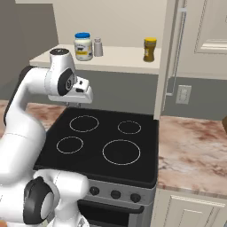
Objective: Collect the turmeric, mayonnaise, and shaker from the cabinet and place them next to the stove.
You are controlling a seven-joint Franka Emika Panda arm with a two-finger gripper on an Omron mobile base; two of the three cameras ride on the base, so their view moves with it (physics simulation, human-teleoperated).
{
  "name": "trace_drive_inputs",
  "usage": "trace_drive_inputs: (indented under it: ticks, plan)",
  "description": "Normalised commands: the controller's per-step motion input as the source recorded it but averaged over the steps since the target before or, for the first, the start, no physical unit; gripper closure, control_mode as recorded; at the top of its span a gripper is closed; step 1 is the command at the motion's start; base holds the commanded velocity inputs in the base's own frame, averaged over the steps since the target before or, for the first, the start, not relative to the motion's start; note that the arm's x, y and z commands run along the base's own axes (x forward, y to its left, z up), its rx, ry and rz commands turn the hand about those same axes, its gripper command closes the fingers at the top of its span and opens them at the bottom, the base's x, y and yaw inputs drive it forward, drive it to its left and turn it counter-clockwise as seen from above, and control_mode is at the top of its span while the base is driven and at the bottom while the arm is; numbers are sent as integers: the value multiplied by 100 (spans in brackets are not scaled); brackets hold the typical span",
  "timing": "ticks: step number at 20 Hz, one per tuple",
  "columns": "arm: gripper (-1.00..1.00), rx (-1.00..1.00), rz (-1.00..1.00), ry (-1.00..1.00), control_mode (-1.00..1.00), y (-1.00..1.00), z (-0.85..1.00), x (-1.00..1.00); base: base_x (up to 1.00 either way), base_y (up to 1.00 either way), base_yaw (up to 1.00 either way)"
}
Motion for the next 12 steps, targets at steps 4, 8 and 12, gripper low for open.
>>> trace_drive_inputs:
  ticks: [4, 8, 12]
  plan:
    - [-100, 0, 0, -13, -100, 0, 0, -30, 0, 0, 0]
    - [-100, 0, 0, -28, -100, -3, 10, -44, 0, 0, 0]
    - [-100, 2, 1, -39, -100, 0, 45, -38, 0, 0, 0]
